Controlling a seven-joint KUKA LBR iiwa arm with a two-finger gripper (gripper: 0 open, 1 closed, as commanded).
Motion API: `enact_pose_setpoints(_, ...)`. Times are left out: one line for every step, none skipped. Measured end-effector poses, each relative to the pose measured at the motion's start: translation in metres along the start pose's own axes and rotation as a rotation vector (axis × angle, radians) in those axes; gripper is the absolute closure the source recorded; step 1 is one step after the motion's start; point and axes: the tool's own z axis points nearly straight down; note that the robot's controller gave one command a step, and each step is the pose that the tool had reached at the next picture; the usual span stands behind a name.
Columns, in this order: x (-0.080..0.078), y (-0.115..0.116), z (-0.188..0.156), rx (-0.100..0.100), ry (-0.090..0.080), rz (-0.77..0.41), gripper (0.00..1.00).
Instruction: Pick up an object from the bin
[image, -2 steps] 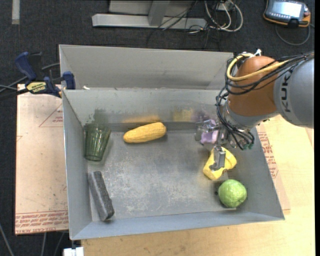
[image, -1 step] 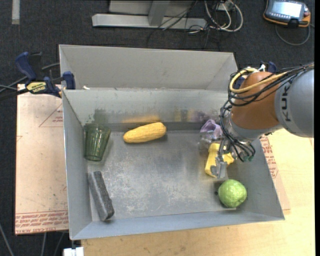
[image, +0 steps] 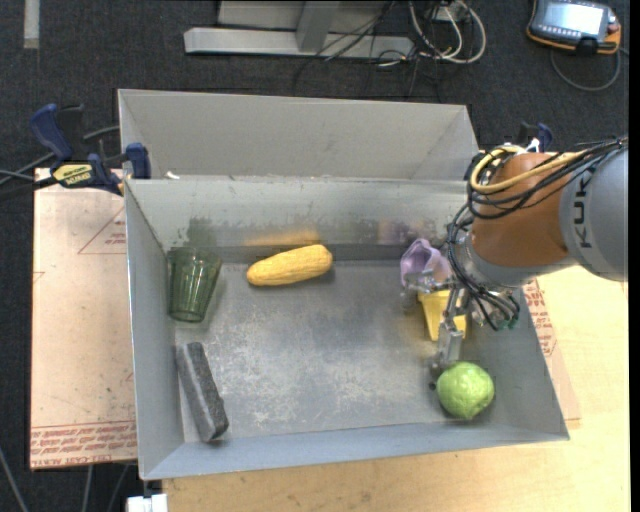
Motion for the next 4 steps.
enact_pose_setpoints(-0.017, -0.025, 0.001, 0.006, -0.009, -0.295, 0.0)
enact_pose_setpoints(-0.047, -0.037, 0.009, 0.0, -0.003, -0.358, 0.0)
enact_pose_setpoints(-0.041, -0.04, -0.034, -0.001, -0.002, -0.355, 0.0)
enact_pose_setpoints(0.002, -0.031, 0.01, 0.002, -0.01, -0.37, 1.0)
